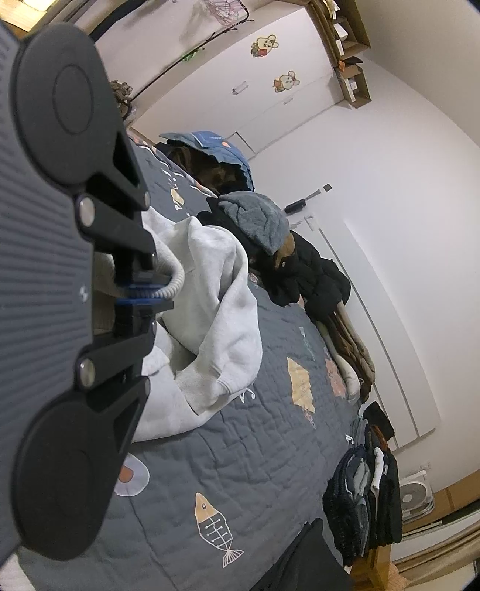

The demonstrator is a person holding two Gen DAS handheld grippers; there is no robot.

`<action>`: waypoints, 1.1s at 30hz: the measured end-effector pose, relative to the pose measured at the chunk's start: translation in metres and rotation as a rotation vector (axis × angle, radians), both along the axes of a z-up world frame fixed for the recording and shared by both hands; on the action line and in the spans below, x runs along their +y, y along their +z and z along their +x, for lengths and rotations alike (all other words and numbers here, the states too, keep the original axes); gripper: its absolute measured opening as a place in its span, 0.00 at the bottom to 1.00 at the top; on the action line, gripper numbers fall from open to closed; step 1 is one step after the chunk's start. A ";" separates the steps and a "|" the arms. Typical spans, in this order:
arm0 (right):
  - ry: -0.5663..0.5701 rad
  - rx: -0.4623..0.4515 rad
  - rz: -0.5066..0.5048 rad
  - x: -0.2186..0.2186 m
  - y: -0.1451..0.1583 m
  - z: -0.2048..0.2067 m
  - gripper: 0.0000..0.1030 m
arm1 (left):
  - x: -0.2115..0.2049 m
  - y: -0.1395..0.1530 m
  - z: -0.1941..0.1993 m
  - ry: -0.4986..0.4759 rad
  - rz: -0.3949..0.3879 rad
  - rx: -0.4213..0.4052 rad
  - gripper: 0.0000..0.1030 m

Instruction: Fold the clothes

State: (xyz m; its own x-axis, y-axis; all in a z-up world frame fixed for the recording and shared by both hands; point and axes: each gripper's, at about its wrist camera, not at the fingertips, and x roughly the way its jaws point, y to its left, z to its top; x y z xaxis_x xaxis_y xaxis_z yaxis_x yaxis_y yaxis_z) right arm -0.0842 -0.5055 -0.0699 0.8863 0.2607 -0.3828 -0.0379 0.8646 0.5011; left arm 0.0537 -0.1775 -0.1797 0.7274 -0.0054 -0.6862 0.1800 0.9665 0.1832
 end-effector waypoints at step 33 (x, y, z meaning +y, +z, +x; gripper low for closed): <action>0.320 0.170 -0.253 0.033 0.014 -0.027 0.41 | 0.086 0.143 -0.095 -0.437 -0.169 0.018 0.58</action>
